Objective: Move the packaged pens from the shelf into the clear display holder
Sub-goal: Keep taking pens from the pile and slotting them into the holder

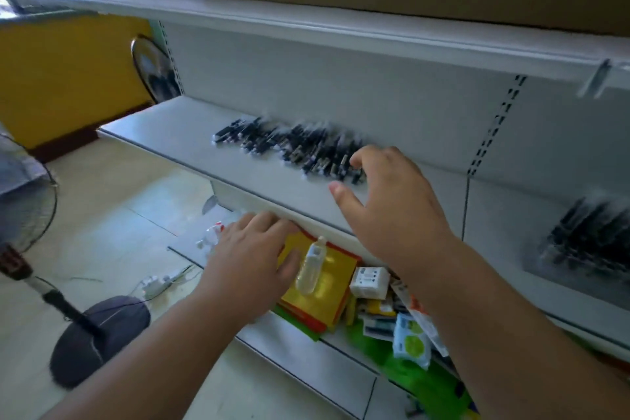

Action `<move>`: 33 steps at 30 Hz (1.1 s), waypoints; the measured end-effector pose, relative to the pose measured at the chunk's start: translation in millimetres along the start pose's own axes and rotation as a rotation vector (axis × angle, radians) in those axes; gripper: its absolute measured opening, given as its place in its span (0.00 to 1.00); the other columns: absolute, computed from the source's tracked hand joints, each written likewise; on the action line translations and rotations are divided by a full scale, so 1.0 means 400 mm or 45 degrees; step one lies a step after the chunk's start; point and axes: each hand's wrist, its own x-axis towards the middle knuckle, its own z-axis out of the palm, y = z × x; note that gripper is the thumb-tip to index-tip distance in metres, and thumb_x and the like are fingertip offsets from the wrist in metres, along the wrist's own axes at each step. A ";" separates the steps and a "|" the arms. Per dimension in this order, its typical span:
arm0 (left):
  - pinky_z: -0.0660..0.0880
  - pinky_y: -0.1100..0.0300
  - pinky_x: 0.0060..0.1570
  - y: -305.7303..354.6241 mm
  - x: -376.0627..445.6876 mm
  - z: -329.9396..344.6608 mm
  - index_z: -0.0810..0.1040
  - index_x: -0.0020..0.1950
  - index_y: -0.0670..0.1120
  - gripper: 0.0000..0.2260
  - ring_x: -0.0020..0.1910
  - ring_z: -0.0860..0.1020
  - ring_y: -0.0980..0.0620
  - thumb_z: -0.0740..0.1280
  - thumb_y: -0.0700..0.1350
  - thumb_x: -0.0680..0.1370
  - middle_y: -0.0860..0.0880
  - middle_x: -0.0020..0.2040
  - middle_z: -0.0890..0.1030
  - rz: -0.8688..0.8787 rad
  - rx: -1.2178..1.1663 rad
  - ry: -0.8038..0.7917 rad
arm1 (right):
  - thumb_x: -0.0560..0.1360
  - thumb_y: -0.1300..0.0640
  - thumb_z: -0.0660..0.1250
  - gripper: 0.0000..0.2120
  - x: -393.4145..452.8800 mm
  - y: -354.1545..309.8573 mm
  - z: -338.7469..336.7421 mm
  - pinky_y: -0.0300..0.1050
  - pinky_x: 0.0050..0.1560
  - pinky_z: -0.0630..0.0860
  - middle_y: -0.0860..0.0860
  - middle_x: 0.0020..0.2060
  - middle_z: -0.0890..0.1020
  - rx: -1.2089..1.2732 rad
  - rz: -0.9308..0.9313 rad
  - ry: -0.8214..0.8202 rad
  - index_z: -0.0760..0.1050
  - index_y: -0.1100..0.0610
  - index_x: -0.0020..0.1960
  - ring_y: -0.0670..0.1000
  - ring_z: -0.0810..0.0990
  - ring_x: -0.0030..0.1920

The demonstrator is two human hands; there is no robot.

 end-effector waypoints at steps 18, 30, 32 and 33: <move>0.73 0.53 0.58 -0.239 0.322 0.098 0.75 0.64 0.56 0.17 0.58 0.74 0.51 0.59 0.59 0.79 0.56 0.59 0.77 -0.031 -0.128 -0.039 | 0.77 0.42 0.63 0.19 0.340 -0.035 0.202 0.51 0.57 0.73 0.51 0.58 0.75 -0.095 0.005 -0.099 0.70 0.52 0.62 0.53 0.74 0.58; 0.74 0.55 0.39 -0.351 0.680 0.169 0.72 0.56 0.50 0.21 0.46 0.78 0.46 0.63 0.66 0.76 0.50 0.51 0.78 0.135 -0.179 -0.267 | 0.76 0.43 0.63 0.16 0.414 -0.084 0.316 0.49 0.49 0.75 0.48 0.51 0.77 -0.166 0.423 0.155 0.73 0.52 0.57 0.51 0.77 0.50; 0.75 0.55 0.37 -0.348 0.708 0.174 0.72 0.57 0.48 0.24 0.45 0.79 0.45 0.62 0.67 0.76 0.48 0.50 0.78 0.160 -0.076 -0.333 | 0.75 0.42 0.62 0.17 0.408 -0.092 0.323 0.48 0.48 0.75 0.48 0.50 0.77 -0.165 0.486 0.183 0.74 0.52 0.57 0.50 0.77 0.49; 0.76 0.54 0.38 -0.347 0.718 0.174 0.71 0.56 0.47 0.24 0.44 0.79 0.45 0.62 0.66 0.76 0.48 0.49 0.79 0.171 -0.047 -0.353 | 0.75 0.43 0.62 0.17 0.405 -0.096 0.324 0.47 0.48 0.74 0.48 0.50 0.77 -0.171 0.510 0.194 0.74 0.53 0.57 0.50 0.77 0.49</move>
